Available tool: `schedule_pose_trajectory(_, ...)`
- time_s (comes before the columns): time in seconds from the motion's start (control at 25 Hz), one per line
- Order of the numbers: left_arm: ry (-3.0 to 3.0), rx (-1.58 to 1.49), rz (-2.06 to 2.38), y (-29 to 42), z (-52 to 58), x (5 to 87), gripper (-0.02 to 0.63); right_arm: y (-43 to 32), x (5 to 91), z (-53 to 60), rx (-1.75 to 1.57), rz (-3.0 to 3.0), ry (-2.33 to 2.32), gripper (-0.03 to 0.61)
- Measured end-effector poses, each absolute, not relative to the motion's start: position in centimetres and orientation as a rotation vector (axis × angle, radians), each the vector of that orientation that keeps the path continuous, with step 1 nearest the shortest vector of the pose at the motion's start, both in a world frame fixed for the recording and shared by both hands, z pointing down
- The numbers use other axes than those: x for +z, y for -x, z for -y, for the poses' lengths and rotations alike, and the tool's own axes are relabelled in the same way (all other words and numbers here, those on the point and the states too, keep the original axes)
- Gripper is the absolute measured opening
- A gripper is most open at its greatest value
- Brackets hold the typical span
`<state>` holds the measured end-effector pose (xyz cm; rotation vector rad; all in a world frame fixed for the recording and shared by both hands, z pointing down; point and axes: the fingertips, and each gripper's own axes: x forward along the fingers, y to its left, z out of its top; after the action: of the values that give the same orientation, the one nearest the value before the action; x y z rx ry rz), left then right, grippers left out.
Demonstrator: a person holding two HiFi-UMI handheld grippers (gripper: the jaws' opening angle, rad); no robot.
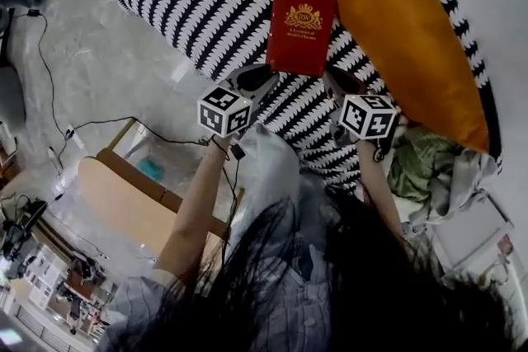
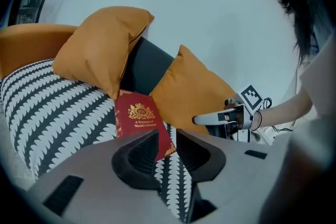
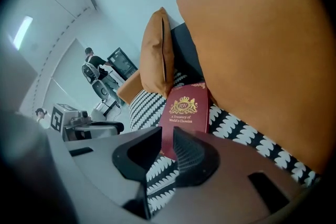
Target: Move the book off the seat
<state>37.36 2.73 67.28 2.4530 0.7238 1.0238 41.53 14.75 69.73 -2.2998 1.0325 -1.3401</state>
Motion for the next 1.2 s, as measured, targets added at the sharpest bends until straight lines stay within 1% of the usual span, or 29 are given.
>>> schedule_pose_trajectory(0.24, -2.377, 1.096, -0.685, -37.9, -1.1, 70.8, 0.102, -41.9, 71.8, -14.6, -1.340, -0.957, 2.271, 0.060)
schedule_pose_trajectory(0.36, -2.344, 1.137, -0.646, -38.6, -0.3, 73.7, 0.128, -41.9, 74.0, -14.8, -1.374, -0.936, 2.253, 0.060)
schedule_pose_trajectory(0.6, -2.253, 1.188, -0.627, -39.5, 0.4, 76.4, 0.187, -42.7, 76.3, -15.1, -1.415, -0.889, 2.229, 0.071)
schedule_pose_trajectory(0.76, -2.210, 1.284, -0.674, -39.8, 0.3, 79.5, 0.216, -43.8, 78.9, -14.6, -1.422, -0.875, 2.200, 0.131)
schedule_pose_trajectory(0.84, -2.191, 1.309, -0.688, -40.0, 0.2, 80.3, 0.229, -44.1, 79.6, -14.2, -1.424, -0.870, 2.184, 0.189)
schedule_pose_trajectory(0.92, -2.183, 1.321, -0.685, -40.4, 0.3, 81.0, 0.239, -44.4, 80.6, -13.9, -1.424, -0.854, 2.169, 0.229)
schedule_pose_trajectory(1.04, -2.169, 1.308, -0.660, -41.4, 0.4, 81.7, 0.254, -44.9, 81.6, -13.6, -1.431, -0.831, 2.152, 0.255)
schedule_pose_trajectory(1.2, -2.130, 1.244, -0.594, -42.9, 0.5, 82.1, 0.265, -45.7, 82.3, -13.6, -1.434, -0.824, 2.153, 0.261)
